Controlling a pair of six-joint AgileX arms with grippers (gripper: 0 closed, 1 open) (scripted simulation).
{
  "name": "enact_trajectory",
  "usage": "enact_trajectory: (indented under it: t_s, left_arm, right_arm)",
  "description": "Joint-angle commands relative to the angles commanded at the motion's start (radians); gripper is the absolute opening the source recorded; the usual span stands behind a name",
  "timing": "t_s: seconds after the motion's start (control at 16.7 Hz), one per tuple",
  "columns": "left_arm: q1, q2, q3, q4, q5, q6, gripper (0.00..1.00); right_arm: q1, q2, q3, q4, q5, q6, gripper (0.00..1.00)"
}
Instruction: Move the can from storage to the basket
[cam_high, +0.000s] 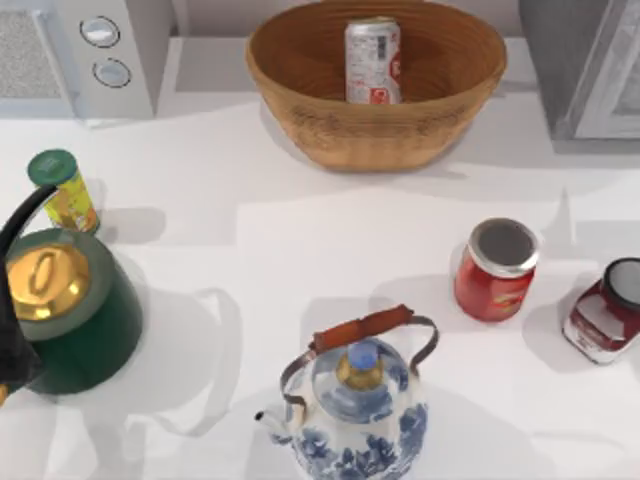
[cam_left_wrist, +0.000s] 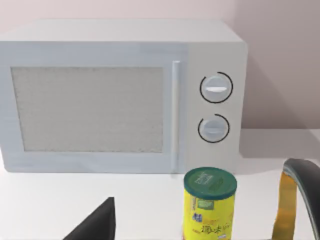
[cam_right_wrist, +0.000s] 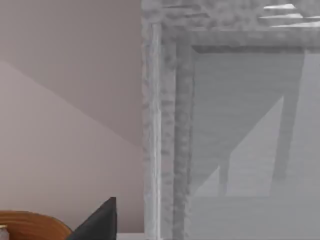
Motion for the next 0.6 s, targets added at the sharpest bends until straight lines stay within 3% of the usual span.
enact_trajectory:
  t_s: [0.36,0.6]
  left_arm:
    - [0.000,0.000,0.000,0.000,0.000,0.000,1.00]
    - [0.000,0.000,0.000,0.000,0.000,0.000,1.00]
  right_arm:
    - [-0.095,-0.387,-0.518,0.111,-0.110,-0.003,1.00]
    - [-0.140,-0.576,-0.756,0.165,-0.162,-0.005,1.00]
